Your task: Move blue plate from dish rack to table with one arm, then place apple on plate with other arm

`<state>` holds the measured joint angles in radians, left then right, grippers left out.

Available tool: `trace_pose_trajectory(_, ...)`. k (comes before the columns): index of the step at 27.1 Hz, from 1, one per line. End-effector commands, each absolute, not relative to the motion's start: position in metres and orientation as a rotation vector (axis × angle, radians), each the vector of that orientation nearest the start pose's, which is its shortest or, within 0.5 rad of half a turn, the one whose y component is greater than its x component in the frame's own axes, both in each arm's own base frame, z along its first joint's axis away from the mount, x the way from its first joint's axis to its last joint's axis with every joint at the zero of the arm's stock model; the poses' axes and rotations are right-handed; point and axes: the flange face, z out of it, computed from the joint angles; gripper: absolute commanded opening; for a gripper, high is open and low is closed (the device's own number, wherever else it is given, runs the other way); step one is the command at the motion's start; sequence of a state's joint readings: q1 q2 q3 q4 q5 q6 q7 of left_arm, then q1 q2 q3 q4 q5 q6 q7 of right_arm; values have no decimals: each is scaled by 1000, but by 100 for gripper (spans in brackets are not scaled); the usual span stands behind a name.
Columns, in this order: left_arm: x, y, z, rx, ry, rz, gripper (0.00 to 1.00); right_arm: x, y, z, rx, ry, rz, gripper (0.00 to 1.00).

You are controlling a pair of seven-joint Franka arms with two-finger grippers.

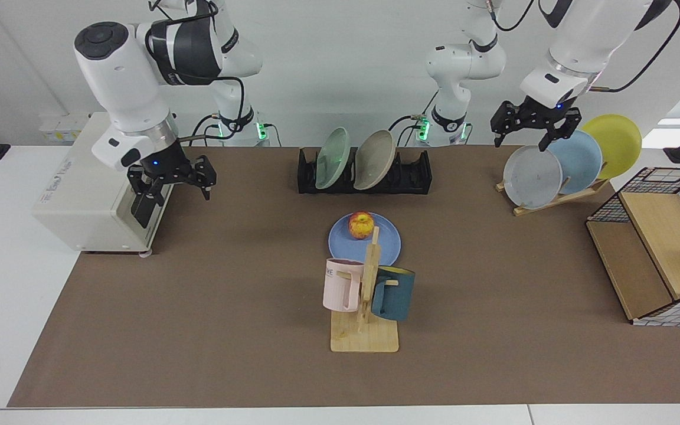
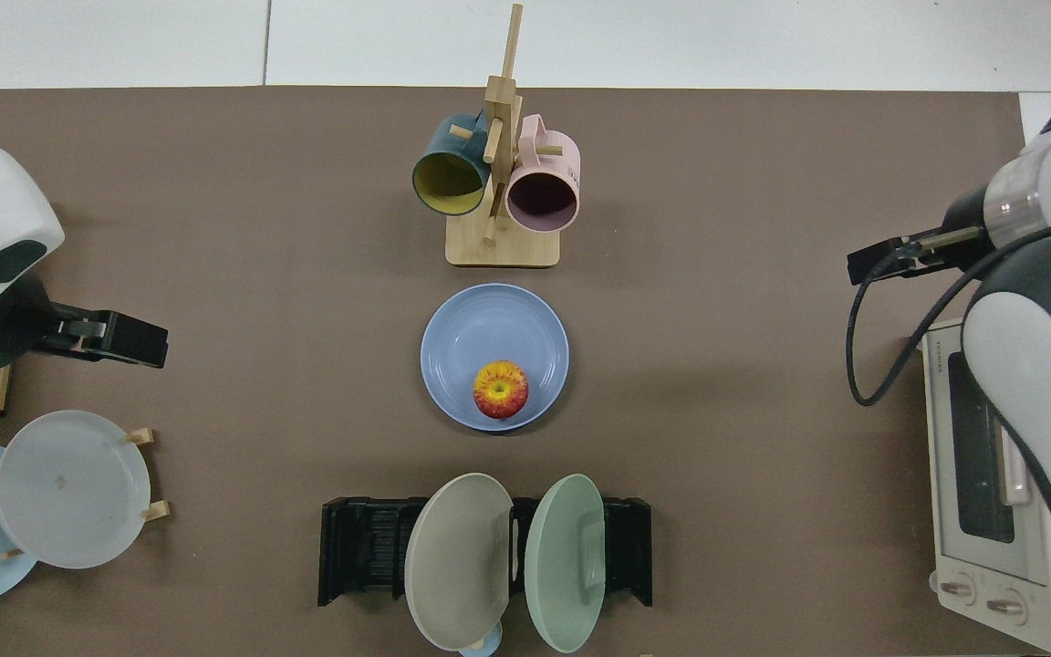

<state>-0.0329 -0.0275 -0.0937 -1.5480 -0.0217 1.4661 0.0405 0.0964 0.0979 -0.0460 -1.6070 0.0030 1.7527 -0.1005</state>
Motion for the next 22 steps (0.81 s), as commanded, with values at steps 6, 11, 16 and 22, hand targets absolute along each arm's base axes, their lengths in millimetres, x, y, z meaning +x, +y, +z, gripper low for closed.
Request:
trace_pose_trajectory(6, 523, -68, 654, -3132, 249, 68, 100, 574, 26, 596, -3128, -259, -34, 100)
trace_pose_trajectory(11, 522, -68, 656, -3132, 249, 63, 100, 575, 13, 596, -3126, -212, -32, 100)
trace_pose_trajectory(16, 522, -68, 656, -3132, 249, 63, 100, 575, 12, 594, -3132, -141, -34, 100)
trace_pose_trajectory(22, 522, -68, 656, -3132, 249, 63, 100, 575, 12, 594, -3143, -111, -36, 100)
